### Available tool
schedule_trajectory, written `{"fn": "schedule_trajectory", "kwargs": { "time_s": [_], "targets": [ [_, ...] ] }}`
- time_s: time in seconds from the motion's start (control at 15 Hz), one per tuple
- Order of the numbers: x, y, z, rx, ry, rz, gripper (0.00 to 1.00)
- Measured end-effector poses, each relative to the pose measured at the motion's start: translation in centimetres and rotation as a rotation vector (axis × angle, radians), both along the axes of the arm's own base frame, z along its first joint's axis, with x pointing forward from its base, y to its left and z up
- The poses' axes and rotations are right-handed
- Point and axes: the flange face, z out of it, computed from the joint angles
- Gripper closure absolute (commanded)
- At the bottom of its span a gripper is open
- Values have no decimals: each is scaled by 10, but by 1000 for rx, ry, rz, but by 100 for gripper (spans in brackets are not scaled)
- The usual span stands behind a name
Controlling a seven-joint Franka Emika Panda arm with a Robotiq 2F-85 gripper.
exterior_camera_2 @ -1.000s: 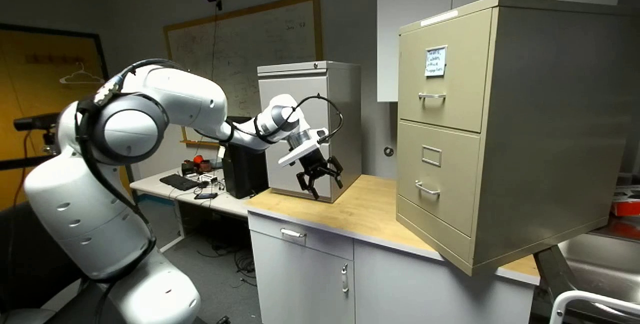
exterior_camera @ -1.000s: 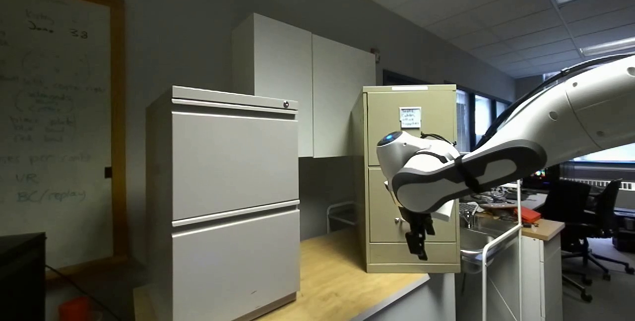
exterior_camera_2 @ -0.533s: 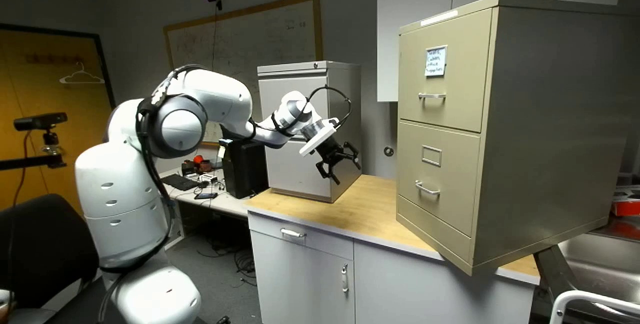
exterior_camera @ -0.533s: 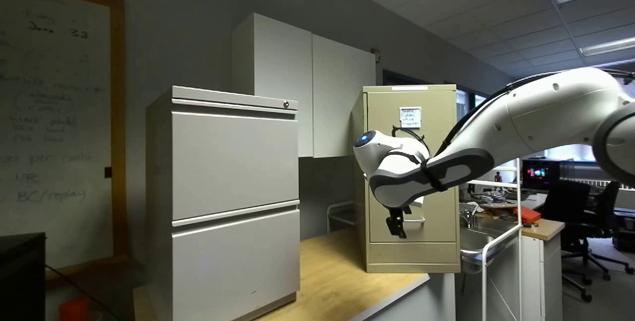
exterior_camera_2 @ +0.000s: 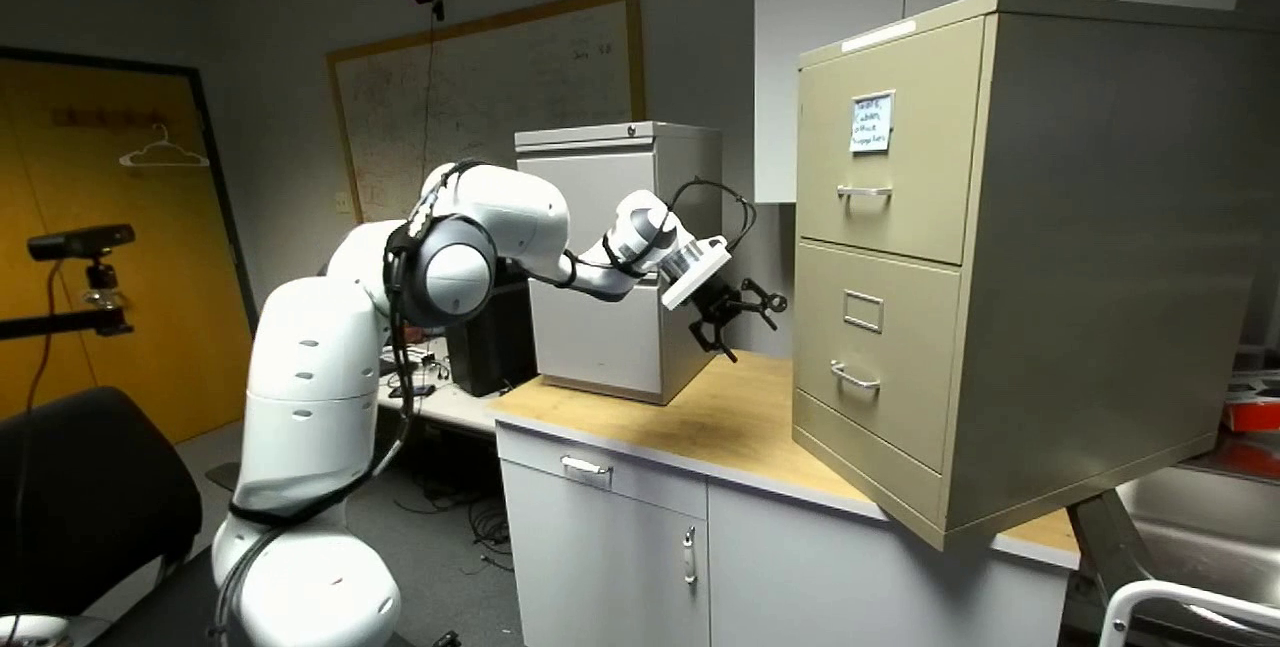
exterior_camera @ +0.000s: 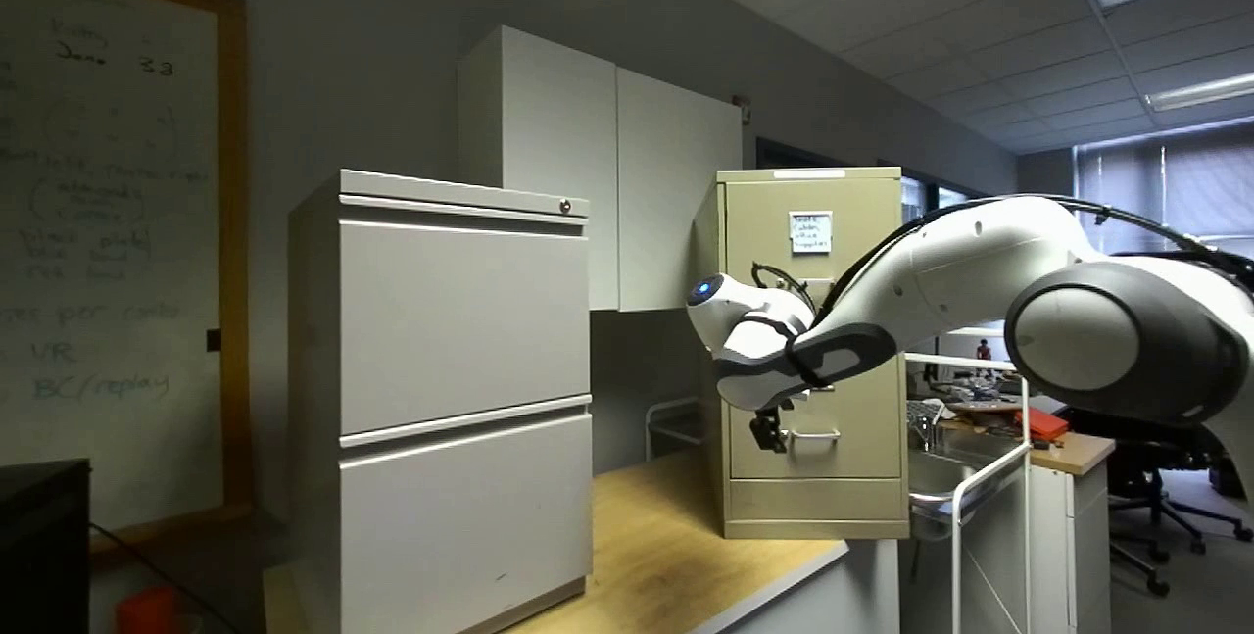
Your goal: Open the bottom drawer of the cabinet to the right
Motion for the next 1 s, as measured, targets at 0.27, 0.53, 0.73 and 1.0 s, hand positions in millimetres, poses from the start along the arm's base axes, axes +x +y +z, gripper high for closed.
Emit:
{"fn": "schedule_trajectory", "kwargs": {
  "time_s": [0.27,0.53,0.73,1.0],
  "targets": [
    [20,-42,6,-15,3,-13,0],
    [31,-77,8,27,6,-24,0],
    [37,-94,3,81,9,-26,0],
    [44,-109,-11,128,15,-34,0]
  ]
}}
